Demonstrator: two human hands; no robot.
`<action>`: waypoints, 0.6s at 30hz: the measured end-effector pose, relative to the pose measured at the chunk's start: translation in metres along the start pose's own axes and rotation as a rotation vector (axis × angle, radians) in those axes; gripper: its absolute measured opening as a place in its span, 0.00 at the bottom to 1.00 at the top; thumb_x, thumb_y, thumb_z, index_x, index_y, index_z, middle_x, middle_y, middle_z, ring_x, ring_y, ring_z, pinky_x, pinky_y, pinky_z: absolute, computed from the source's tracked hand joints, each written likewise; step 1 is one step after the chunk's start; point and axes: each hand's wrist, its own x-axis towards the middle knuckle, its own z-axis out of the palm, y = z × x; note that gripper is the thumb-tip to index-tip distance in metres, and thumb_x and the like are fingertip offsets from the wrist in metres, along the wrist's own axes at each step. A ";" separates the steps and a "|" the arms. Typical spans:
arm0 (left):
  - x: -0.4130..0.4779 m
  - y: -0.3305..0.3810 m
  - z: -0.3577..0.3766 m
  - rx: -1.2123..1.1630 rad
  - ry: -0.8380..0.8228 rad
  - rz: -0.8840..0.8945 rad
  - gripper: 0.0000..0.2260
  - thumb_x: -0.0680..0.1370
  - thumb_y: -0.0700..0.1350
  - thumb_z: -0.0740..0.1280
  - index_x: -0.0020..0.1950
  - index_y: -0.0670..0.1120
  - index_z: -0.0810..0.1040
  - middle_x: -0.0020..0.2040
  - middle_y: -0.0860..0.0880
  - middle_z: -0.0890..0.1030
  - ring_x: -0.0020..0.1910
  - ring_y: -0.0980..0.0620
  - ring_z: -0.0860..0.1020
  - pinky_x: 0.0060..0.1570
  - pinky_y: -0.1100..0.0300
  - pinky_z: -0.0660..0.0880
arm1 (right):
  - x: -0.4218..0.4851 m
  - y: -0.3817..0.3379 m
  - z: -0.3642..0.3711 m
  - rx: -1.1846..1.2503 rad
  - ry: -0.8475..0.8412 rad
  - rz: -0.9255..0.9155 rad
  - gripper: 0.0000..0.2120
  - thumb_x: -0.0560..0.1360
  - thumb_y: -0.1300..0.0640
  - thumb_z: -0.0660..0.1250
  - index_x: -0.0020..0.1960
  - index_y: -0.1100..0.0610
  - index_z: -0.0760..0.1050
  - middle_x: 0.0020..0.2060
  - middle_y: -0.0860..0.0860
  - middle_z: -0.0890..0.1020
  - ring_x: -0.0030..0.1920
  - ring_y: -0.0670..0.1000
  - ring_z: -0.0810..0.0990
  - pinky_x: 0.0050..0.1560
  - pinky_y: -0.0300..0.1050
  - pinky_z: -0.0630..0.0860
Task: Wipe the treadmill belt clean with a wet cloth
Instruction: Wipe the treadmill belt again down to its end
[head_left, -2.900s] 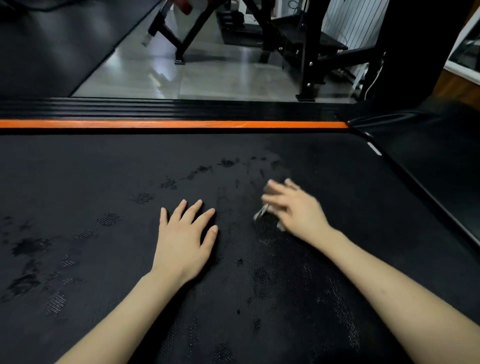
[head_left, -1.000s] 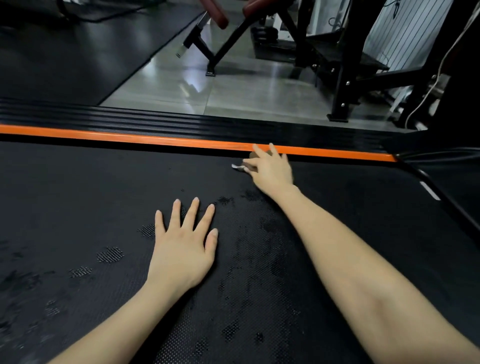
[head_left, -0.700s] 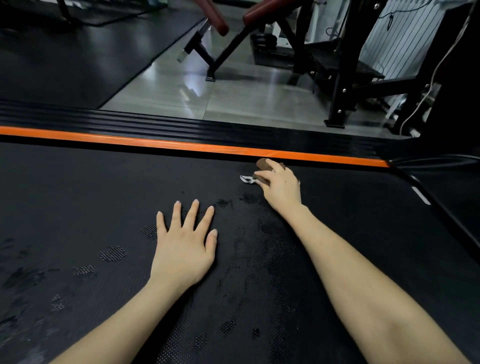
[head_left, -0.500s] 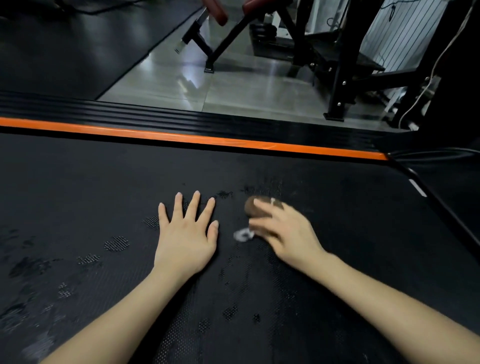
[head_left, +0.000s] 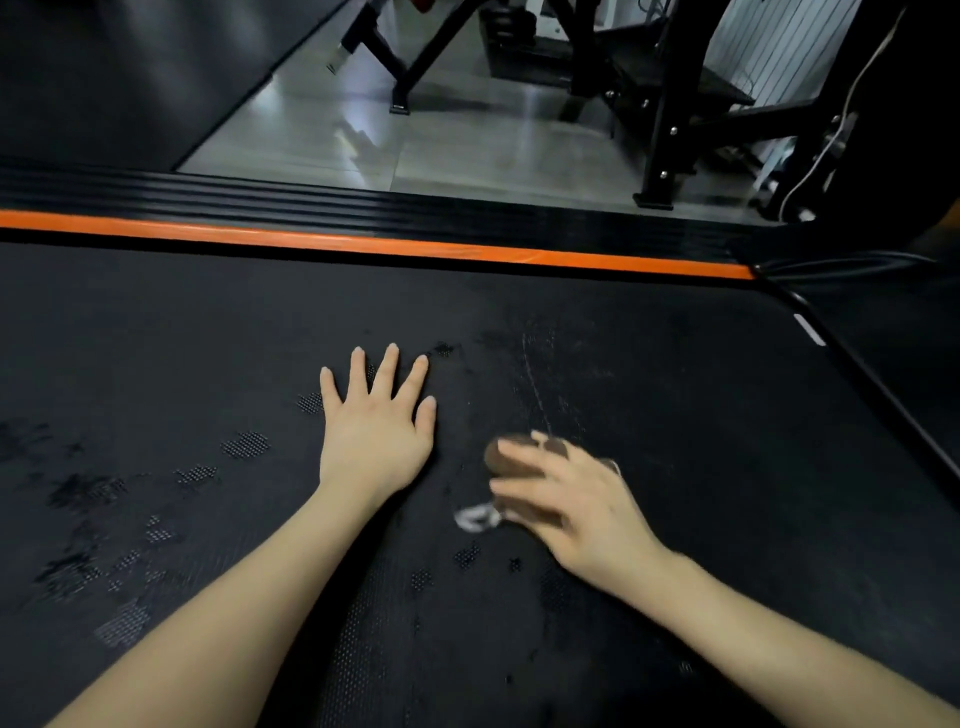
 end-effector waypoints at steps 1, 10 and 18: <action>0.000 0.000 0.000 0.000 -0.001 0.000 0.24 0.81 0.57 0.42 0.78 0.57 0.47 0.79 0.50 0.47 0.77 0.42 0.42 0.73 0.40 0.40 | -0.014 0.000 -0.004 -0.005 -0.001 -0.068 0.11 0.71 0.51 0.70 0.53 0.48 0.82 0.61 0.48 0.78 0.60 0.56 0.77 0.61 0.50 0.73; 0.001 0.001 -0.002 0.006 -0.031 -0.008 0.24 0.81 0.57 0.42 0.78 0.57 0.48 0.79 0.49 0.48 0.76 0.41 0.43 0.72 0.39 0.40 | 0.053 0.021 0.011 -0.138 0.043 0.400 0.10 0.75 0.51 0.68 0.56 0.47 0.81 0.65 0.45 0.75 0.63 0.57 0.73 0.63 0.51 0.71; -0.007 -0.002 -0.014 -0.112 -0.004 0.037 0.23 0.82 0.55 0.49 0.77 0.55 0.56 0.78 0.46 0.54 0.76 0.40 0.48 0.73 0.40 0.42 | -0.093 -0.055 -0.017 -0.087 -0.128 -0.039 0.17 0.69 0.57 0.66 0.56 0.45 0.79 0.65 0.47 0.75 0.63 0.61 0.75 0.62 0.60 0.71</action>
